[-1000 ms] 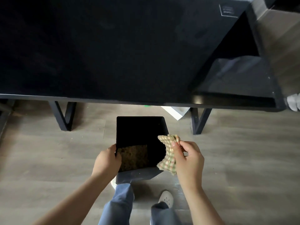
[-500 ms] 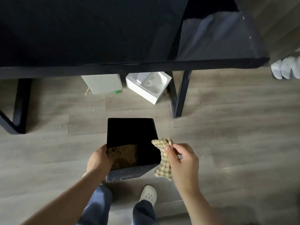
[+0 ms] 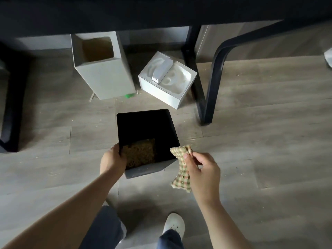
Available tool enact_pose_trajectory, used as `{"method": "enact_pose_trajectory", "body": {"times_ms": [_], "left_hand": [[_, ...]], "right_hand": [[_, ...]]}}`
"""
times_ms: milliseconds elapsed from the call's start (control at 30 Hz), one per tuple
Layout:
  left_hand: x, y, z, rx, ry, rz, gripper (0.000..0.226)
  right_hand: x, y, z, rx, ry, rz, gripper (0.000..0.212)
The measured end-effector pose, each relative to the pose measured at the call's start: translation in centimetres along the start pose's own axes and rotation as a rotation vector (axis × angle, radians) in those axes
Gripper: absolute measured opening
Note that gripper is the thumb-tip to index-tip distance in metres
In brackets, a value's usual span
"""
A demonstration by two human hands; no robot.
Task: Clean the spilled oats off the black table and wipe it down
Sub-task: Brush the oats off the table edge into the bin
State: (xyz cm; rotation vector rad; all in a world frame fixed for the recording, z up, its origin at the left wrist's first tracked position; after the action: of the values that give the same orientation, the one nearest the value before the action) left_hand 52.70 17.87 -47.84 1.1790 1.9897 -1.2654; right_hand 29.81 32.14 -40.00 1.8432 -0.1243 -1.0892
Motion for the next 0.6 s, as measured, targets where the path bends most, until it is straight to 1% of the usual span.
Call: {"method": "enact_pose_trajectory", "body": {"times_ms": [200,400,600], "left_hand": [[1.2,0.8,5.2,0.086,-0.030,-0.026,0.031],[1.5,1.3,10.6,0.120,-0.078,-0.035,0.032],[1.3,0.6,13.8,0.144,-0.104,-0.063,0.031]], "right_hand": [[4.7,-0.9,1.4,-0.016,-0.002,0.045,0.011],[7.6,-2.0,2.4,-0.062,-0.012,0.093,0.009],[9.8,-3.6,2.9,-0.014,-0.012,0.134,0.008]]}}
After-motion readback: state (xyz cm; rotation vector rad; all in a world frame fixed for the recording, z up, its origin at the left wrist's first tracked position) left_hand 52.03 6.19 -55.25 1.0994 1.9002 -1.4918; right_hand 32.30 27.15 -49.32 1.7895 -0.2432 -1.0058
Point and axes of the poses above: each hand's wrist, its own z-axis towards the middle knuckle, its own x-axis out of the palm, y = z × x, the point moved 4 cm from there along z, towards the middle knuckle, and after that the axes turned 3 degrees about -z, right-handed, at the moved point
